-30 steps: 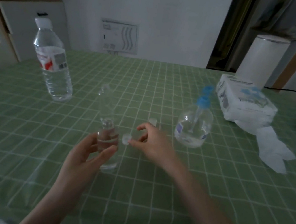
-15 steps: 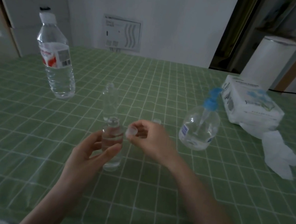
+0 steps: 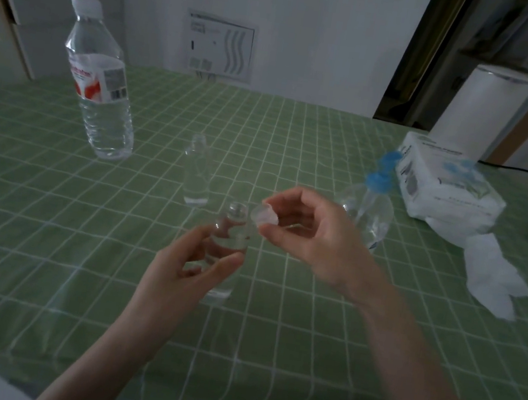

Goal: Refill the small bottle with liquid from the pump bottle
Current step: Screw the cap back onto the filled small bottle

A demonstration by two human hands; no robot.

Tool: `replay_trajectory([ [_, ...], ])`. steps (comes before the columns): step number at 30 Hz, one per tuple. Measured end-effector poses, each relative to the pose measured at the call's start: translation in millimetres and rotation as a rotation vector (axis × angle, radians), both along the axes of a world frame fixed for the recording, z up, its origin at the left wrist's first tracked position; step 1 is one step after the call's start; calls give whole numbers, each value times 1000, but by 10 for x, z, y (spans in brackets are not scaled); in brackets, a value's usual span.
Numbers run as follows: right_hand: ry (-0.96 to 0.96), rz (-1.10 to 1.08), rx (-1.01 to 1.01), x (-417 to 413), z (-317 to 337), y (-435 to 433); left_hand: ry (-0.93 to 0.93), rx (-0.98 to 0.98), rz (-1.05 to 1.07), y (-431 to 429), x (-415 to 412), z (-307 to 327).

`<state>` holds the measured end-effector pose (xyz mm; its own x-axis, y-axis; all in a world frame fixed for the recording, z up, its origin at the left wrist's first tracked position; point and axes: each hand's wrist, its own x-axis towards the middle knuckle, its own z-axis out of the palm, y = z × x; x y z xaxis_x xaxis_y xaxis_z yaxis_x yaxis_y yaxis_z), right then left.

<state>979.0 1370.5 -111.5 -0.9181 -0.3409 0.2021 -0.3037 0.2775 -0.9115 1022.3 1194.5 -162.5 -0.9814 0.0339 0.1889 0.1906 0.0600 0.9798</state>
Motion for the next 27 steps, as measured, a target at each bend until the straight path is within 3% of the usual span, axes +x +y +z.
replay_trajectory([
  [10,49,101,-67,48,95,-9,-13,-48,-40,23,14,7],
  [27,136,160,173,-38,292,-39,-31,-136,-58,1,-34,61],
])
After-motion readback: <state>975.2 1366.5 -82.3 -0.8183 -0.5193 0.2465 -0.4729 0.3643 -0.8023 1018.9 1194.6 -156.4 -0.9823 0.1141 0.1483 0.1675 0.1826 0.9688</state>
